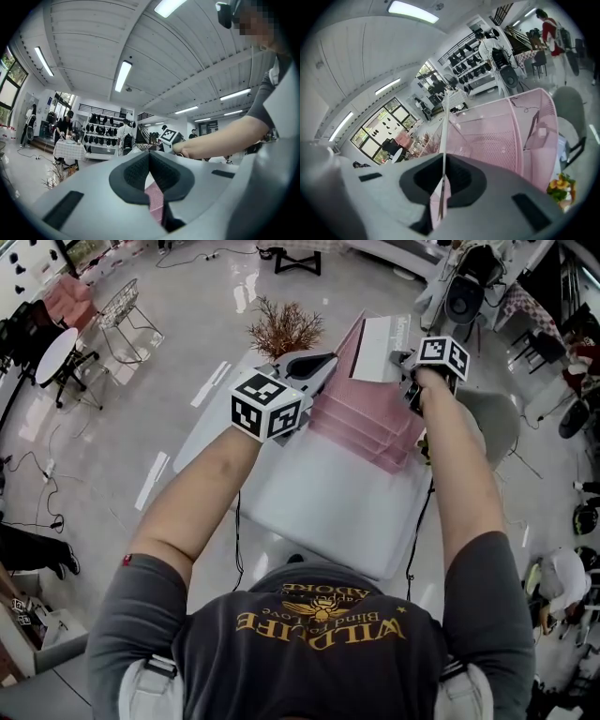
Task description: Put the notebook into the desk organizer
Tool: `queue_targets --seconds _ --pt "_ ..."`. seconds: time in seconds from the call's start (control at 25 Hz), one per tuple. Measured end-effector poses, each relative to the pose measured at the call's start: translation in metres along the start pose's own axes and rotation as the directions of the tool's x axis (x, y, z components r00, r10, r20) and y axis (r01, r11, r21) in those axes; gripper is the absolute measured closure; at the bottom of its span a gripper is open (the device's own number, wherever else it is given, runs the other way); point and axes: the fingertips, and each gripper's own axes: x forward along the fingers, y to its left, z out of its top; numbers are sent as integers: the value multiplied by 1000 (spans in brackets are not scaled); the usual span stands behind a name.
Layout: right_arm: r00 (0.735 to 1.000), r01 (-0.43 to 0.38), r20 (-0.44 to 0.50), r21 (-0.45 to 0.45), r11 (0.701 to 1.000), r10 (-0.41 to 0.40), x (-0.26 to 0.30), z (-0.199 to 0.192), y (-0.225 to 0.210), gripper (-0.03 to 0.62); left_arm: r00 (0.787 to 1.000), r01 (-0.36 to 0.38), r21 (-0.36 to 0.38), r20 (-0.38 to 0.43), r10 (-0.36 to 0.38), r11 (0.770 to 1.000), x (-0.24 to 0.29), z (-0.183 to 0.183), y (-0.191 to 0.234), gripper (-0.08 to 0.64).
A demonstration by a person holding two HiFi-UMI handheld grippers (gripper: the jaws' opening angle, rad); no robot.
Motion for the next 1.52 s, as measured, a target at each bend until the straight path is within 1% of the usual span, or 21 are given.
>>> queue_targets --seconds 0.08,0.2,0.32,0.44,0.52,0.6,0.72,0.76,0.88,0.96,1.0,1.04,1.08,1.12,1.2,1.28,1.32,1.36,1.52 --pt "999 46 -11 -27 999 -46 3 -1 -7 583 1000 4 2 -3 -4 1000 -1 -2 2 560" --pt "990 133 -31 -116 984 -137 8 -5 -15 583 1000 11 1 -9 -11 1000 -2 -6 4 560" --pt "975 204 -39 -223 953 -217 13 -9 -16 581 1000 19 9 -18 -19 1000 -2 -10 3 560" --pt "956 259 -47 -330 908 -290 19 -13 -16 578 999 24 14 -21 -24 1000 -1 -10 2 560" --pt "937 301 -43 -400 866 -346 21 -15 -16 571 999 29 14 -21 -29 999 -2 -9 2 560" --pt "915 339 -35 -470 815 -402 22 -15 -17 561 999 34 17 -22 -33 999 -3 -9 1 560" --pt "877 384 -13 -584 716 -481 25 -18 -19 530 999 31 21 -28 -30 999 -7 -10 2 560" --pt "867 396 -1 -606 690 -499 26 -18 -20 525 999 29 21 -30 -28 999 -8 -11 3 560" --pt "841 435 35 -635 638 -539 26 -16 -23 505 999 25 27 -34 -24 999 -11 -10 6 560" --pt "817 471 70 -655 591 -573 23 -11 -26 467 999 20 34 -35 -19 999 -12 -9 8 560" --pt "803 487 86 -666 566 -589 20 -8 -28 436 999 18 36 -35 -17 999 -12 -8 8 560" --pt "795 496 97 -674 548 -599 18 -5 -29 377 999 17 37 -33 -16 999 -12 -7 8 560" --pt "791 500 104 -679 538 -603 17 -4 -30 338 999 16 37 -31 -15 999 -12 -6 7 560" --pt "789 503 110 -679 534 -604 15 -3 -31 323 999 17 37 -29 -16 999 -12 -6 6 560" --pt "788 513 126 -675 530 -603 10 -1 -29 310 1000 19 38 -25 -18 999 -14 -5 4 560" --pt "796 516 146 -671 533 -588 7 3 -23 308 1000 20 39 -20 -19 999 -17 -3 4 560" --pt "808 510 155 -668 542 -569 7 6 -20 308 1000 20 38 -16 -19 999 -18 -2 3 560" --pt "823 499 160 -664 557 -546 5 8 -16 308 1000 20 36 -11 -20 999 -18 0 2 560" --pt "876 447 169 -637 628 -452 -19 11 4 308 1000 20 35 14 -20 999 -16 10 -7 560"
